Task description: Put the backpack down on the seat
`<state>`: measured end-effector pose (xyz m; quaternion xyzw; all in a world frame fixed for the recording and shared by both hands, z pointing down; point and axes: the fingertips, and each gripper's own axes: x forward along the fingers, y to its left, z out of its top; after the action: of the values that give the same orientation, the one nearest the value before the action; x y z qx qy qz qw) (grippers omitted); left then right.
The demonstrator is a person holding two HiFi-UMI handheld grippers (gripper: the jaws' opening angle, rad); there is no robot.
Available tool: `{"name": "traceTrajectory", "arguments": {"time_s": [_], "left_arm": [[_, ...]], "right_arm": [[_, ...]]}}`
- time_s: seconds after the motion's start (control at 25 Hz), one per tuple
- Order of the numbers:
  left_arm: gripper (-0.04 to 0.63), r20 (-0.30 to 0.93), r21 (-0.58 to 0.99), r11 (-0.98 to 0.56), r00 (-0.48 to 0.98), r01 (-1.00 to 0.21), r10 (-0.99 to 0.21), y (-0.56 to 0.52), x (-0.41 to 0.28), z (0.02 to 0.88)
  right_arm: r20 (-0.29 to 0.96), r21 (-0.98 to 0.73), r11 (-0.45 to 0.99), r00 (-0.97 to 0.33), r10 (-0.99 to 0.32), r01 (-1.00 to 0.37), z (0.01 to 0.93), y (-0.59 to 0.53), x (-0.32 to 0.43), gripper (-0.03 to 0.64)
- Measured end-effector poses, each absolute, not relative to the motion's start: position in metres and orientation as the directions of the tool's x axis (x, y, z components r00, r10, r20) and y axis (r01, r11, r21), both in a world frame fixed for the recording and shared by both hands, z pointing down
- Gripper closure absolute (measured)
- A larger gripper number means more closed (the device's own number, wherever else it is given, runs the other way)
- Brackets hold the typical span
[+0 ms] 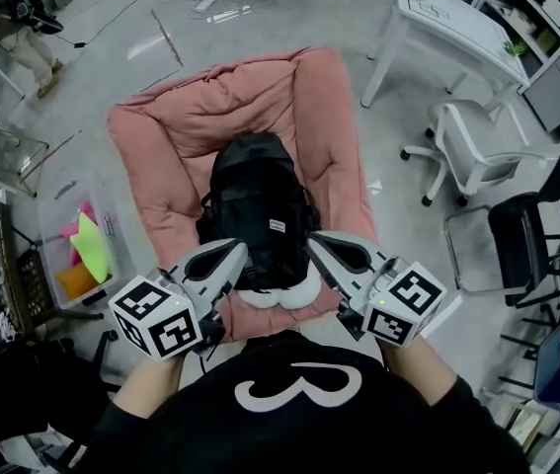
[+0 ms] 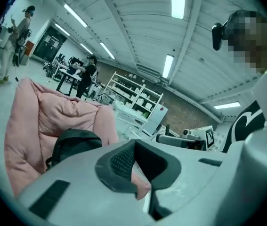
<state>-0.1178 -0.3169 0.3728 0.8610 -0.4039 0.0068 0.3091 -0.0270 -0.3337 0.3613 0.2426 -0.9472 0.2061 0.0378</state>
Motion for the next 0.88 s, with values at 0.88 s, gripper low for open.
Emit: {"name": "traceTrajectory", "arguments": {"time_s": [0.88], "left_arm": [[0.589, 0.265, 0.362, -0.548, 0.646, -0.755, -0.715, -0.306, -0.111, 0.329]], "right_arm": [[0.13, -0.355, 0.831, -0.903, -0.409, -0.428, 0.328, -0.323, -0.036, 0.614]]}}
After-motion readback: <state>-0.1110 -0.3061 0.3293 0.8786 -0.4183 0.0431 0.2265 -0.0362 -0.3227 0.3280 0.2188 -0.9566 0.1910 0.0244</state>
